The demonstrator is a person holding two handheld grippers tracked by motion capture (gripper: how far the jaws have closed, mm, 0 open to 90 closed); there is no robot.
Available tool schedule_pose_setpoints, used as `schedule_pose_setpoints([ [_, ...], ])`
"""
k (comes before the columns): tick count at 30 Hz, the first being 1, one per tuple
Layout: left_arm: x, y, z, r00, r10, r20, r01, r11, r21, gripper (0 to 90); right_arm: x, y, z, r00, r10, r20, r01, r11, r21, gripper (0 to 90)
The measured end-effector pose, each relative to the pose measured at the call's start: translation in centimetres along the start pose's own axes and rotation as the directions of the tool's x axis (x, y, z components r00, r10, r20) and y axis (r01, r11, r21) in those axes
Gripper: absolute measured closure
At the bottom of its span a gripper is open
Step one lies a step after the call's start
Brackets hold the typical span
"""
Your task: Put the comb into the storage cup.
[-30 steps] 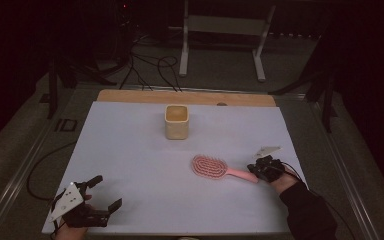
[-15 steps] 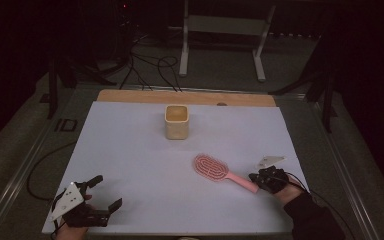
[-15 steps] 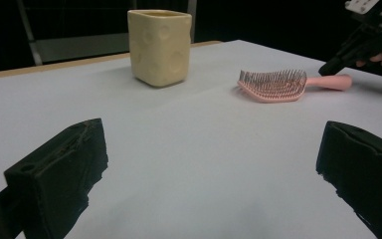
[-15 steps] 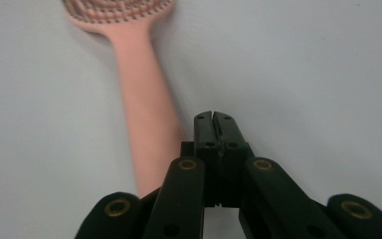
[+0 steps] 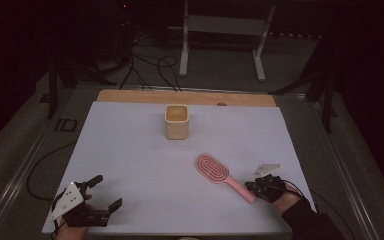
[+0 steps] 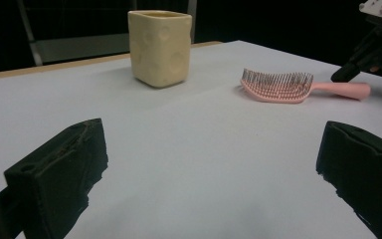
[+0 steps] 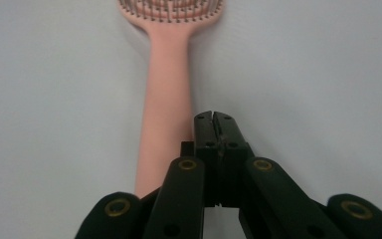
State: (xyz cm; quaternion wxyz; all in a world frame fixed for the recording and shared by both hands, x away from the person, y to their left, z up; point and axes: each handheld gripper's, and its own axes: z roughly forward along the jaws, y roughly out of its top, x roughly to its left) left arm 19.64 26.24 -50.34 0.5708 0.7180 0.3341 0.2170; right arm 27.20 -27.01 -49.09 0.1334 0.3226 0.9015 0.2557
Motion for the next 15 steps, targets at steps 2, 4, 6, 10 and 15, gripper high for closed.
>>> schedule_pose_setpoints([
  [2,0.0,0.0,0.0,1.0000,0.002,-0.001,-0.002,1.0000,0.002,0.2,0.3,0.0,0.1,1.0000,-0.003,-0.005,0.003,1.000,0.000,89.9],
  [4,0.0,0.0,0.0,1.0000,0.000,0.000,0.000,1.0000,0.000,0.2,0.6,0.1,0.0,0.9999,-0.013,-0.003,0.013,1.000,0.003,89.9],
  [6,0.0,0.0,0.0,1.0000,0.000,0.000,0.000,1.0000,0.002,0.2,0.8,0.2,0.0,0.9998,-0.018,-0.004,0.018,1.000,0.006,89.9],
  [10,0.0,0.0,0.0,1.0000,0.000,-0.001,0.000,1.0000,0.002,0.2,1.1,0.1,-0.1,0.9997,-0.020,-0.014,0.021,1.000,0.011,89.9],
  [15,0.0,0.0,0.1,1.0000,0.001,0.000,-0.001,1.0000,0.004,0.2,1.3,0.1,0.0,0.9994,-0.029,-0.021,0.029,1.000,0.010,89.8],
])
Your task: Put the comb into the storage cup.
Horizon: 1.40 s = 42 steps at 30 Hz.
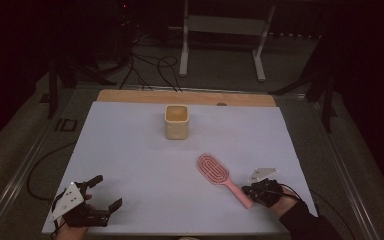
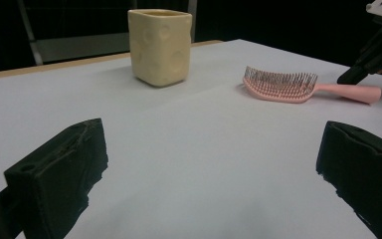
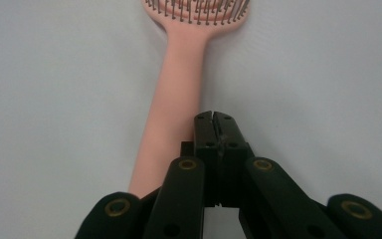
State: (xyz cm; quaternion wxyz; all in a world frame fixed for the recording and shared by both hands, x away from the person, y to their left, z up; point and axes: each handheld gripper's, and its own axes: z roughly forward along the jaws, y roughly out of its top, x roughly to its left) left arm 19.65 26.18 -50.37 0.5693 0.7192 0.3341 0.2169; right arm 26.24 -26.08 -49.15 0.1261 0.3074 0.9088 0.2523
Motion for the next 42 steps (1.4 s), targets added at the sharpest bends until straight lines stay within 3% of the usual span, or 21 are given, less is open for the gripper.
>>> schedule_pose_setpoints([
  [13,0.0,0.0,0.0,1.0000,-0.001,0.000,0.001,1.0000,-0.002,0.2,-0.9,0.3,-1.2,0.9985,0.008,0.055,-0.006,1.000,-0.026,89.6],
  [18,0.0,0.0,0.0,1.0000,-0.002,0.000,0.002,1.0000,-0.002,0.2,-1.0,0.9,-1.9,0.9971,0.018,0.074,-0.015,0.999,-0.045,85.8],
  [27,0.0,0.0,0.0,1.0000,-0.002,-0.002,0.002,1.0000,0.001,0.3,-1.1,2.5,-3.3,0.9954,0.052,0.081,-0.045,0.994,-0.095,56.7],
  [29,0.0,0.0,0.0,1.0000,-0.002,0.000,0.002,1.0000,0.000,0.3,-1.2,2.6,-3.3,0.9951,0.057,0.080,-0.049,0.994,-0.099,54.0],
  [30,0.0,0.0,0.0,1.0000,-0.001,0.000,0.001,1.0000,-0.001,0.3,-1.2,2.8,-3.4,0.9935,0.071,0.089,-0.062,0.993,-0.101,46.8],
  [37,0.0,0.0,0.0,1.0000,-0.002,0.000,0.002,1.0000,0.000,0.2,-1.3,3.5,-3.2,0.9933,0.093,0.069,-0.090,0.995,-0.048,20.8],
  [42,-0.1,0.0,0.1,1.0000,0.000,0.003,0.000,1.0000,0.002,0.2,-1.1,4.0,-3.0,0.9931,0.107,0.048,-0.106,0.994,-0.021,10.9],
])
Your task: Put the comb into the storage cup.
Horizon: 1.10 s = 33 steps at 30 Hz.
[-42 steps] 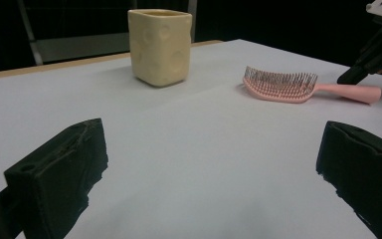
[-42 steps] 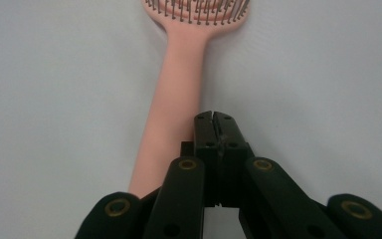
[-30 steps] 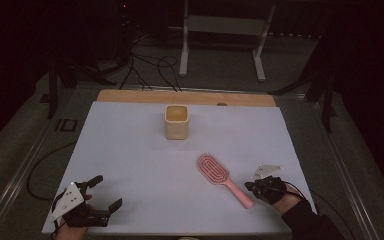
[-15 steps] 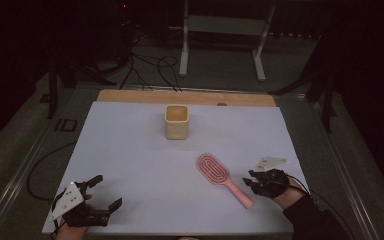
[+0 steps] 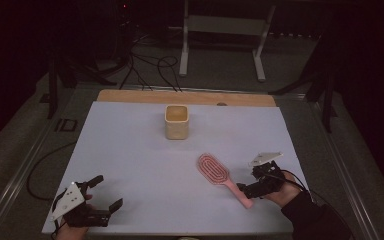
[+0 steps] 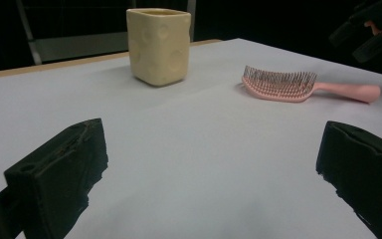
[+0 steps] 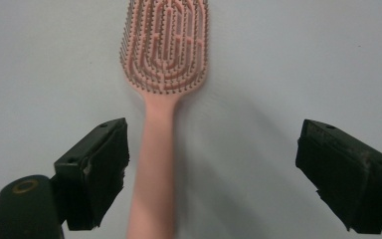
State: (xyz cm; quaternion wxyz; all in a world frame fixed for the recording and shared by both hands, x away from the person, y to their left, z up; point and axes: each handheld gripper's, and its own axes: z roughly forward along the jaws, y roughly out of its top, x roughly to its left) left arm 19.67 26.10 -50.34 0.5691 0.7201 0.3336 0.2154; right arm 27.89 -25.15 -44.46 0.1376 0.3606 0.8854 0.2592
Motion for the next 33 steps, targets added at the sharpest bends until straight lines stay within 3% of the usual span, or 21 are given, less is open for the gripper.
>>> schedule_pose_setpoints([
  [5,0.0,0.0,-0.1,1.0000,0.001,-0.002,-0.001,1.0000,0.000,0.2,0.5,0.4,0.4,0.9997,0.015,-0.021,-0.014,0.999,0.041,8.5],
  [16,0.0,0.0,-0.1,1.0000,0.001,-0.001,-0.001,1.0000,-0.001,0.2,1.4,1.8,1.6,0.9986,-0.033,-0.043,0.038,0.992,0.122,8.1],
  [30,0.0,0.0,-0.1,1.0000,-0.002,-0.001,0.002,1.0000,0.000,0.2,1.7,3.4,3.3,0.9940,-0.028,-0.105,0.050,0.976,0.213,9.5],
  [33,0.0,0.0,0.0,1.0000,-0.003,0.000,0.003,1.0000,0.000,0.3,1.7,3.5,3.8,0.9944,-0.004,-0.106,0.028,0.974,0.226,9.5],
])
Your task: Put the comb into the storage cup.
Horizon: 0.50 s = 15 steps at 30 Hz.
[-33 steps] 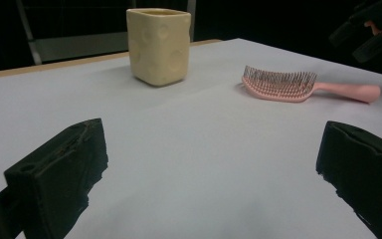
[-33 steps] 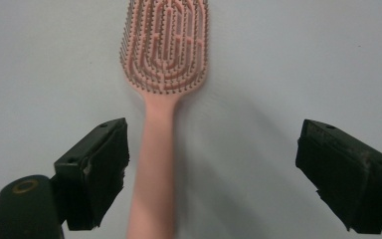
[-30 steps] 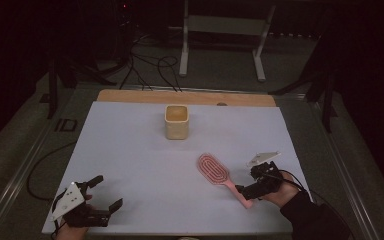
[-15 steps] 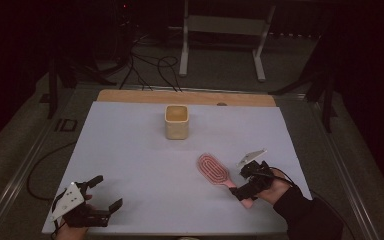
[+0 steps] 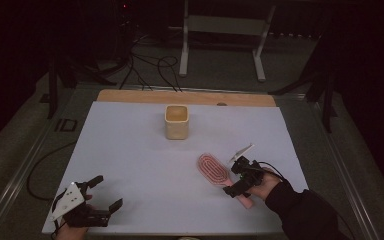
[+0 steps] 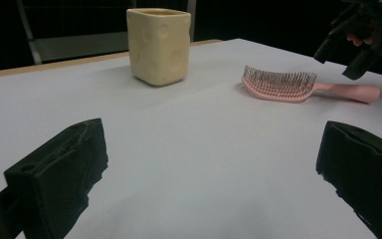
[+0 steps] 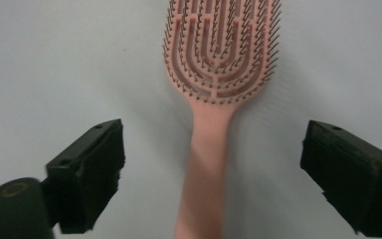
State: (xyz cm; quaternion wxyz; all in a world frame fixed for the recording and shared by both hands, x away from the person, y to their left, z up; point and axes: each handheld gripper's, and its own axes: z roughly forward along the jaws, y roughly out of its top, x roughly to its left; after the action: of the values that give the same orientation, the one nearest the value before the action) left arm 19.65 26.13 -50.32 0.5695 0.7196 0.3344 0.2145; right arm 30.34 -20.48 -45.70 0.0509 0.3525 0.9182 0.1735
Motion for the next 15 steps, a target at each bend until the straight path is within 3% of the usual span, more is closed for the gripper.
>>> schedule_pose_setpoints([
  [1,0.0,0.0,0.0,1.0000,0.000,0.000,0.000,1.0000,0.000,0.3,0.0,0.0,0.0,1.0000,0.000,0.000,0.000,1.000,0.000,9.5],
  [2,0.0,0.0,0.0,1.0000,0.000,0.000,0.000,1.0000,0.000,0.2,0.3,0.2,0.5,0.9994,-0.011,0.032,0.010,0.999,0.035,9.0],
  [5,0.0,0.0,0.0,1.0000,0.000,-0.001,0.000,1.0000,0.000,0.2,0.2,0.4,0.9,0.9998,0.020,-0.011,-0.019,0.999,0.048,9.0],
  [7,0.1,0.0,0.0,1.0000,-0.002,-0.001,0.002,1.0000,-0.001,0.2,0.3,0.5,1.1,0.9999,0.011,0.001,-0.011,0.998,0.056,9.6],
  [13,0.1,0.0,0.0,1.0000,-0.007,-0.001,0.007,1.0000,-0.002,0.2,0.2,0.6,1.4,0.9992,0.040,-0.004,-0.039,0.998,0.055,21.5],
  [15,0.1,-0.1,0.0,1.0000,-0.004,-0.002,0.004,1.0000,0.001,0.2,0.2,0.6,1.5,0.9989,0.047,0.007,-0.048,0.997,0.059,30.3],
])
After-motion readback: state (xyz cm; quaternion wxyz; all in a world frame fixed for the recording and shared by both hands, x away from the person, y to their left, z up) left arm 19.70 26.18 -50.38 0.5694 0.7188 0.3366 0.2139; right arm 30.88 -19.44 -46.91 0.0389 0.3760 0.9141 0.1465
